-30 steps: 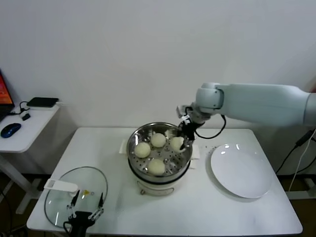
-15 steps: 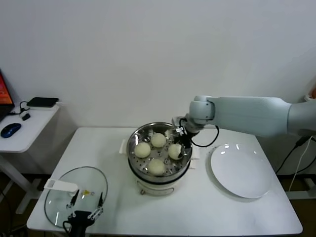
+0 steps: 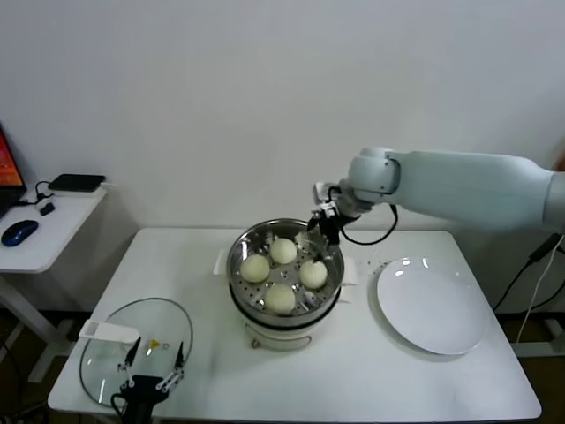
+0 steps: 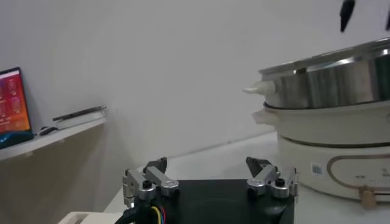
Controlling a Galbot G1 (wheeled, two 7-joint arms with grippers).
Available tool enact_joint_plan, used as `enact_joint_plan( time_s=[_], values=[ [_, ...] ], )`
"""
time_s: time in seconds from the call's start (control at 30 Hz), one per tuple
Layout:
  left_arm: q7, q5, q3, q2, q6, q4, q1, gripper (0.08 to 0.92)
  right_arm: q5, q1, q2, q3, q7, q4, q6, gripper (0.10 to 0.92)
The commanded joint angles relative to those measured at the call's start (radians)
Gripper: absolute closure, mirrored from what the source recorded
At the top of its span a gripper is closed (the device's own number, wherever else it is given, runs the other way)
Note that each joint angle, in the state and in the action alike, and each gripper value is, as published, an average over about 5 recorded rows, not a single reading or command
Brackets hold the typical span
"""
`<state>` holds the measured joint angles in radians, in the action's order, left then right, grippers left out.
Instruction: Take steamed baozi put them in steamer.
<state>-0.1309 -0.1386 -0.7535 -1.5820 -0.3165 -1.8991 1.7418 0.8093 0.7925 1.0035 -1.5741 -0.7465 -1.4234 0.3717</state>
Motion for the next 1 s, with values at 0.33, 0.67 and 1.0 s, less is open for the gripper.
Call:
enact_joint_plan(
  time_s=[0.33,0.67,1.0],
  values=[
    [0.000,-0.010,-0.004,0.005,0.001,0.004,-0.015,0.177,-0.124,-0.935,-0.518,0.962,0.695,-0.282,-0.261,0.203],
    [0.004,-0.021,-0.005,-0.005,-0.001,0.013,-0.014,0.177,-0.200,-1.967,-0.331,1.903,0.753,-0.425,-0.523,0.203],
    [0.007,-0.020,-0.002,-0.007,-0.009,0.007,-0.001,0.177,-0.268,-2.473,0.022,2.182,0.679,-0.511,-0.764,0.203]
  ],
)
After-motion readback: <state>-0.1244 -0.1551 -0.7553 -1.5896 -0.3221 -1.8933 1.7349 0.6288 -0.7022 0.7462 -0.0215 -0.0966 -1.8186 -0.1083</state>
